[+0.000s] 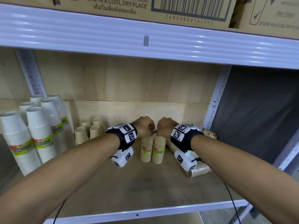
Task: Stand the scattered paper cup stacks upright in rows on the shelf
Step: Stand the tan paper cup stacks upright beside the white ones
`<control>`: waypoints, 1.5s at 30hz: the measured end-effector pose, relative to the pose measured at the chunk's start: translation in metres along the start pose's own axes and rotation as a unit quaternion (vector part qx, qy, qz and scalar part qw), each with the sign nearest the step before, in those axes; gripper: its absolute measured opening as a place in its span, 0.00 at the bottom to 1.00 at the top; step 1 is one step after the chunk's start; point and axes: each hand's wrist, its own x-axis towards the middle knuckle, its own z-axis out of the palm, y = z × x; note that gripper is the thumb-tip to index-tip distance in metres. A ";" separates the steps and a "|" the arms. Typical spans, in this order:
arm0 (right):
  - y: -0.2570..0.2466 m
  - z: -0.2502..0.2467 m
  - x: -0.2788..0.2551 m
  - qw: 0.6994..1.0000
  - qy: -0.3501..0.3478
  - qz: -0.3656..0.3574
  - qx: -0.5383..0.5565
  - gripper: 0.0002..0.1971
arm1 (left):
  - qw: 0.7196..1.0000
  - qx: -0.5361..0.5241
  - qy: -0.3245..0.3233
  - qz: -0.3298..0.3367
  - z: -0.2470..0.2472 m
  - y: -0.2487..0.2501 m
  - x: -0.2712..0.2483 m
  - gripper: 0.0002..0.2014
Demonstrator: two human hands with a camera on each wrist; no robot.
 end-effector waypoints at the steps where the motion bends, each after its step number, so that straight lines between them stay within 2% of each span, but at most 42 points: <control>1: 0.000 0.000 0.000 1.000 -0.003 -0.005 -0.002 0.17 | 1.000 0.007 -0.007 0.006 0.000 0.001 0.000 0.16; 10: -0.002 -0.005 0.001 0.999 -0.026 -0.032 0.000 0.17 | 0.998 0.042 -0.043 0.008 -0.011 0.002 -0.002 0.17; 14: -0.013 -0.008 -0.001 0.999 -0.031 -0.037 0.016 0.12 | 0.996 0.061 -0.070 -0.005 -0.024 -0.003 -0.011 0.17; 18: -0.034 -0.010 0.001 0.997 -0.035 -0.058 0.021 0.16 | 0.994 0.058 -0.083 -0.033 -0.039 -0.014 -0.026 0.15; 21: -0.054 -0.010 0.001 0.996 -0.040 -0.071 0.027 0.06 | 0.993 0.053 -0.081 -0.065 -0.051 -0.026 -0.040 0.14; 23: -0.067 -0.010 0.002 0.994 -0.048 -0.091 0.036 0.13 | 0.992 0.051 -0.078 -0.089 -0.058 -0.037 -0.050 0.13; 25: -0.082 -0.009 0.001 0.992 -0.049 -0.112 0.036 0.15 | 0.990 0.056 -0.074 -0.109 -0.065 -0.048 -0.061 0.11; 38: -0.171 0.005 0.000 0.971 -0.086 -0.213 0.064 0.13 | 0.976 0.055 -0.039 -0.208 -0.094 -0.109 -0.125 0.10; 45: -0.200 0.010 0.001 0.964 -0.079 -0.245 0.065 0.13 | 0.971 0.039 -0.026 -0.233 -0.097 -0.133 -0.146 0.10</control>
